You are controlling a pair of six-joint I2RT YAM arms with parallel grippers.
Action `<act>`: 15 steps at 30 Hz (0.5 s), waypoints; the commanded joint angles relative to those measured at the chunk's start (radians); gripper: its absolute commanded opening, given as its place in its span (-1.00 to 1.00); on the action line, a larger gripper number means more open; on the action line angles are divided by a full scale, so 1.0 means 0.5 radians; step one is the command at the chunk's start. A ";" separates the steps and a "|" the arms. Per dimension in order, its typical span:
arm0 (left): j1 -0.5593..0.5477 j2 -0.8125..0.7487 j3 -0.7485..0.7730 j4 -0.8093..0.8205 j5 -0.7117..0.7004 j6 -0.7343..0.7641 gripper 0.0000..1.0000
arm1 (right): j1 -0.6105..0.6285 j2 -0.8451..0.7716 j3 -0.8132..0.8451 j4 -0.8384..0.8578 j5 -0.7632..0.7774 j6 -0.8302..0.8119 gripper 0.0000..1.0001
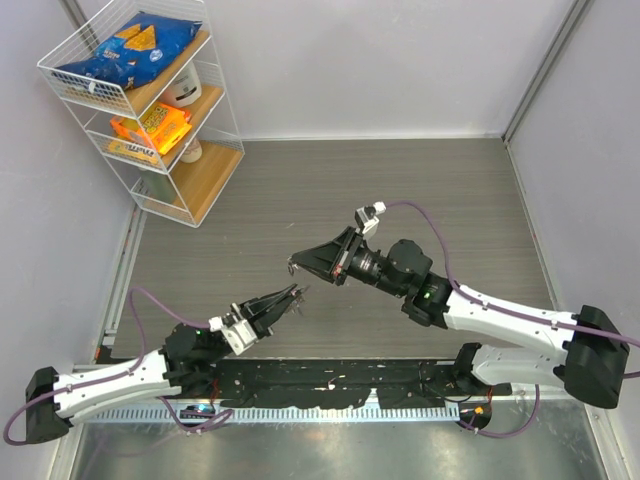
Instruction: Put the keys on the keyring
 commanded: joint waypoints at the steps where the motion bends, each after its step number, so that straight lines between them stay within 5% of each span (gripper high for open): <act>1: -0.005 -0.018 0.080 0.112 -0.037 0.015 -1.00 | 0.002 -0.116 -0.018 0.089 0.033 -0.101 -0.88; 8: -0.005 -0.070 0.065 0.143 -0.172 -0.016 -1.00 | -0.035 -0.254 0.018 -0.076 -0.129 -0.462 -0.88; 12: -0.008 -0.110 0.065 0.128 -0.243 -0.022 -1.00 | -0.060 -0.353 0.275 -0.676 -0.163 -0.901 -0.88; 15: -0.005 -0.119 0.077 0.100 -0.267 -0.031 -1.00 | -0.060 -0.380 0.533 -1.161 -0.157 -1.528 -0.88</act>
